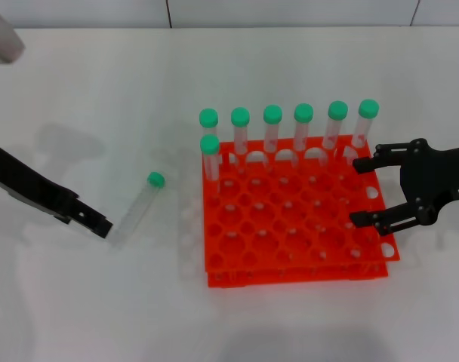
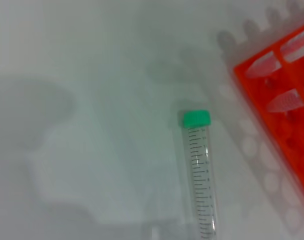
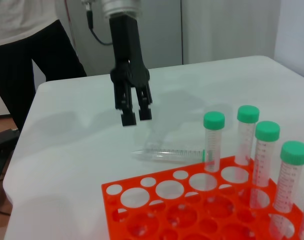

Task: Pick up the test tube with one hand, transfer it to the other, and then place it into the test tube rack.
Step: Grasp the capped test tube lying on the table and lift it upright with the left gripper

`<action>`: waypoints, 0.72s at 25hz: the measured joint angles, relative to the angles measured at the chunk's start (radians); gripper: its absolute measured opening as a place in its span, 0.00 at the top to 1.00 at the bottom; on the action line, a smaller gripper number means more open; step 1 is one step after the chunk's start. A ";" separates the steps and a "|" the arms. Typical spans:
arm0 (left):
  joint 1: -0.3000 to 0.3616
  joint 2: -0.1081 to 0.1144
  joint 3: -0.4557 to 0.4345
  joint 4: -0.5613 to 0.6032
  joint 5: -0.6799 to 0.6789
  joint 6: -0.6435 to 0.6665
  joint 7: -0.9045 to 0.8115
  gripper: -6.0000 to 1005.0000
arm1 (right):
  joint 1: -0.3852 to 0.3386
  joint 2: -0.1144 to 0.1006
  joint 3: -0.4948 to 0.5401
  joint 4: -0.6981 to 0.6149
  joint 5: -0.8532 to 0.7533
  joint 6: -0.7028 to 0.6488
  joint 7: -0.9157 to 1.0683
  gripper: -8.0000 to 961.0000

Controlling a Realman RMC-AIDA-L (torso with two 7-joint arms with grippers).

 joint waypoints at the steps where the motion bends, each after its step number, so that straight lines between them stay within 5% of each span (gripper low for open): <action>1: -0.001 -0.004 0.006 -0.004 0.005 -0.010 -0.004 0.17 | 0.000 0.002 0.000 0.000 0.000 0.000 -0.002 0.09; 5: -0.006 -0.037 0.045 -0.018 0.034 -0.052 -0.025 0.17 | 0.004 0.006 0.001 0.000 0.000 0.001 -0.010 0.09; 18: -0.032 -0.066 0.070 -0.034 0.038 -0.085 -0.048 0.18 | 0.008 0.012 0.000 0.008 -0.001 0.002 -0.017 0.09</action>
